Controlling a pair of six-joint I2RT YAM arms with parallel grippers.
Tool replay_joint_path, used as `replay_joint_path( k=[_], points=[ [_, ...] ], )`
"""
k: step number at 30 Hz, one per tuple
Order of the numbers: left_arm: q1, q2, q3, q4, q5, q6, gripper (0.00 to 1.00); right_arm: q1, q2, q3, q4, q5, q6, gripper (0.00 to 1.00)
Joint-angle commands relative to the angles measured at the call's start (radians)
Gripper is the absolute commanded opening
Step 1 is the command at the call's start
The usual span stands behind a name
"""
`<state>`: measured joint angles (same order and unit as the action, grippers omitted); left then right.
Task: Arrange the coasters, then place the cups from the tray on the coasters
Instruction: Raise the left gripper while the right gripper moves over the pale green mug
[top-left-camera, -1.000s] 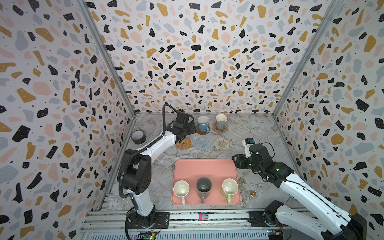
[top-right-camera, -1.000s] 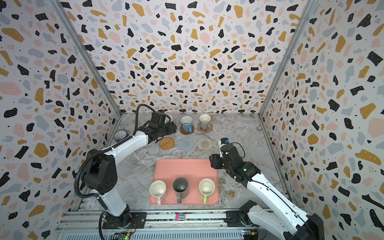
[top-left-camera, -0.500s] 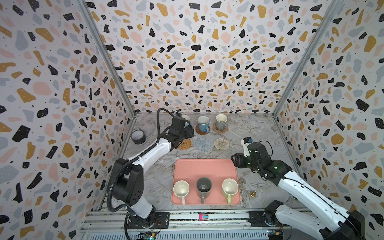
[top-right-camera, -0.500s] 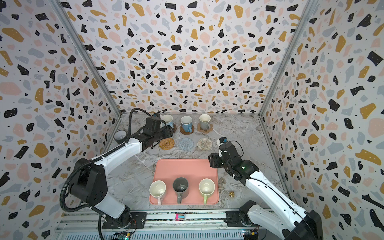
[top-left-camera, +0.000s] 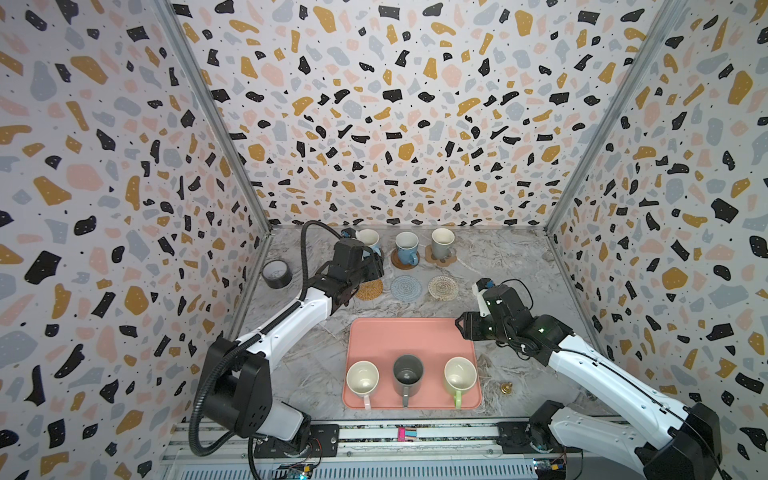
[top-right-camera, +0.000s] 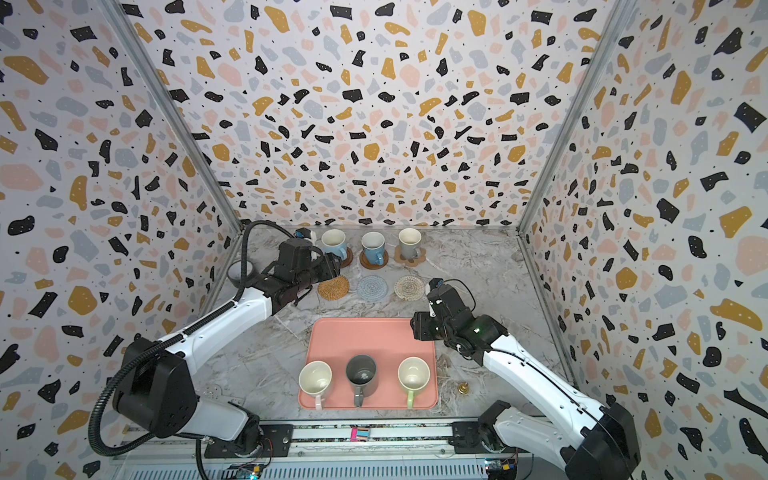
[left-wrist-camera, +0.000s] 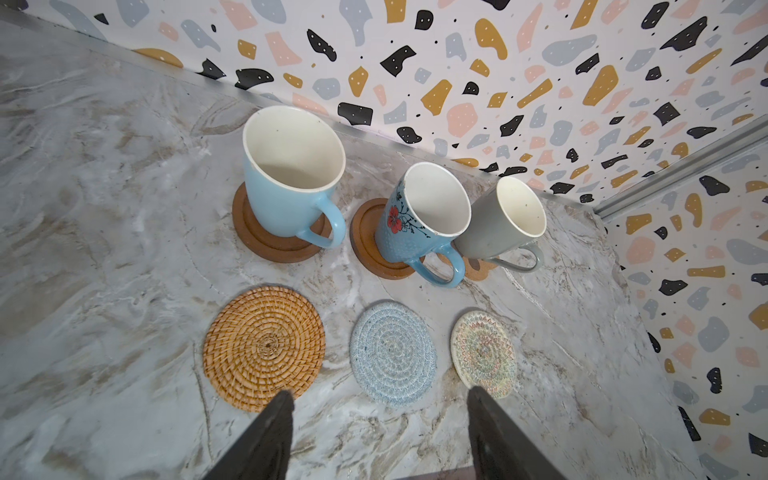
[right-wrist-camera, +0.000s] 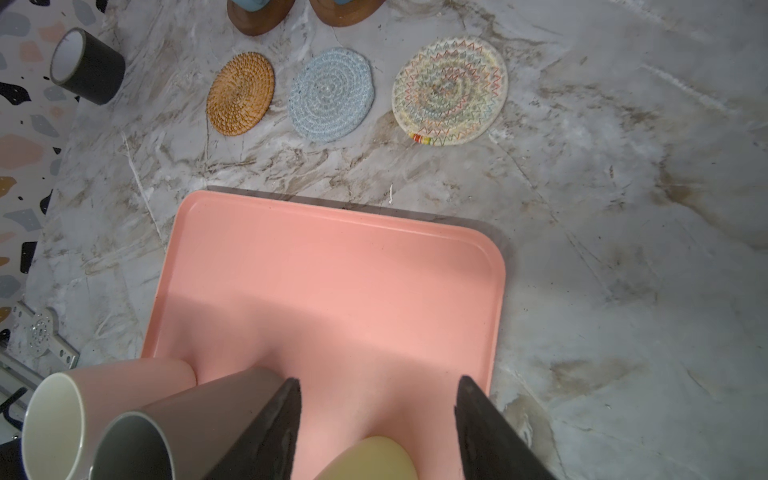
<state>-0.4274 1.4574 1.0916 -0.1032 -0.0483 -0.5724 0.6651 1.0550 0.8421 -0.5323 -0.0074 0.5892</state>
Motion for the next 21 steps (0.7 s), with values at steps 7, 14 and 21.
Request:
replay_joint_path(
  k=[7,14,21],
  points=[
    [0.025,-0.087,-0.069,0.016,-0.035,-0.009,0.69,0.041,0.018,0.092,-0.161,-0.014,0.035,0.61],
    [0.037,-0.120,-0.095,0.014,-0.043,-0.016,0.69,0.085,-0.017,0.121,-0.306,-0.031,0.115,0.61],
    [0.041,-0.122,-0.104,0.017,-0.028,-0.015,0.69,0.149,-0.059,0.135,-0.415,-0.026,0.216,0.61]
  ],
)
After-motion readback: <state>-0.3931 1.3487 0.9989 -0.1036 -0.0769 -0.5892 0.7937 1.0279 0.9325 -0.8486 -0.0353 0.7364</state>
